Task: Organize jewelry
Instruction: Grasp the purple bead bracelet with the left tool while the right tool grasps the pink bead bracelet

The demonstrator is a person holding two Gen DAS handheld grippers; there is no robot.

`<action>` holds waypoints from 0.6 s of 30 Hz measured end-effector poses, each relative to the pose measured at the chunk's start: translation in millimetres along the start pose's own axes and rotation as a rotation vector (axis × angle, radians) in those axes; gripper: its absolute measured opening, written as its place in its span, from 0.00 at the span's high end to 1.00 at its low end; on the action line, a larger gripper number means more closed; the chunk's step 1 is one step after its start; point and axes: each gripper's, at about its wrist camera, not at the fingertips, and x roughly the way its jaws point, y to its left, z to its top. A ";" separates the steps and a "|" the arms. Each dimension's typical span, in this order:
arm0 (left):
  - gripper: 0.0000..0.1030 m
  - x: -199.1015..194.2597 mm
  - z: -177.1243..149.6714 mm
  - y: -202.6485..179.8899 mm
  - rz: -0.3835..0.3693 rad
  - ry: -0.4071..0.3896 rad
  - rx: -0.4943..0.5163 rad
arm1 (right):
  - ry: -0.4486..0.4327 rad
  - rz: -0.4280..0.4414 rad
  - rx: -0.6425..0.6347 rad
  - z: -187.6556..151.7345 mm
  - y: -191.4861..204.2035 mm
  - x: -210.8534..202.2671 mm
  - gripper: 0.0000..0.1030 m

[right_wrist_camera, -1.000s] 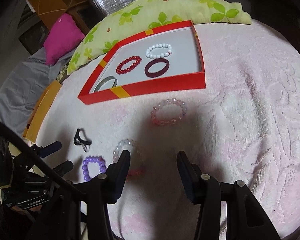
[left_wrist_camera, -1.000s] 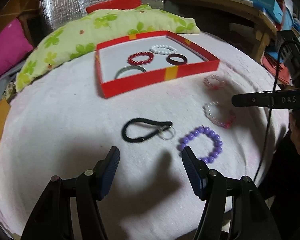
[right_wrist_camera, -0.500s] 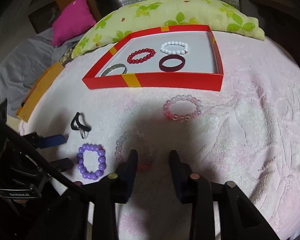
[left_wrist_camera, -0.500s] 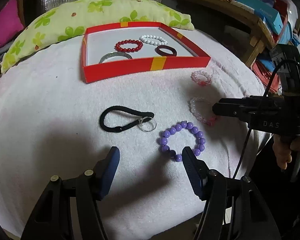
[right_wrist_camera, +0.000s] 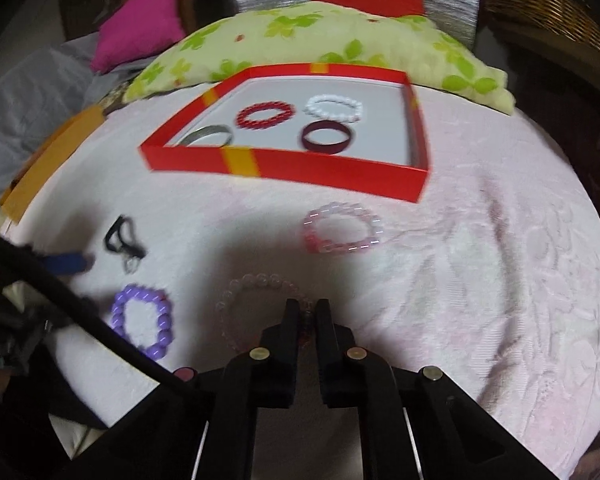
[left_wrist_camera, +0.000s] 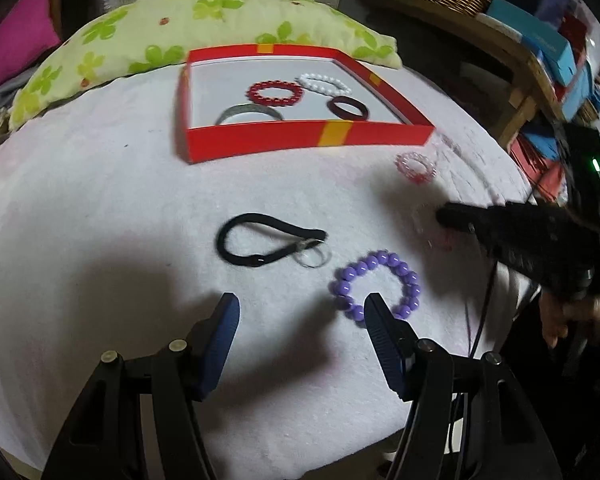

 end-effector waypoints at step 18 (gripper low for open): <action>0.26 25.4 2.3 -48.7 -0.050 0.043 0.087 | 0.026 0.074 0.113 1.3 -21.4 3.4 0.92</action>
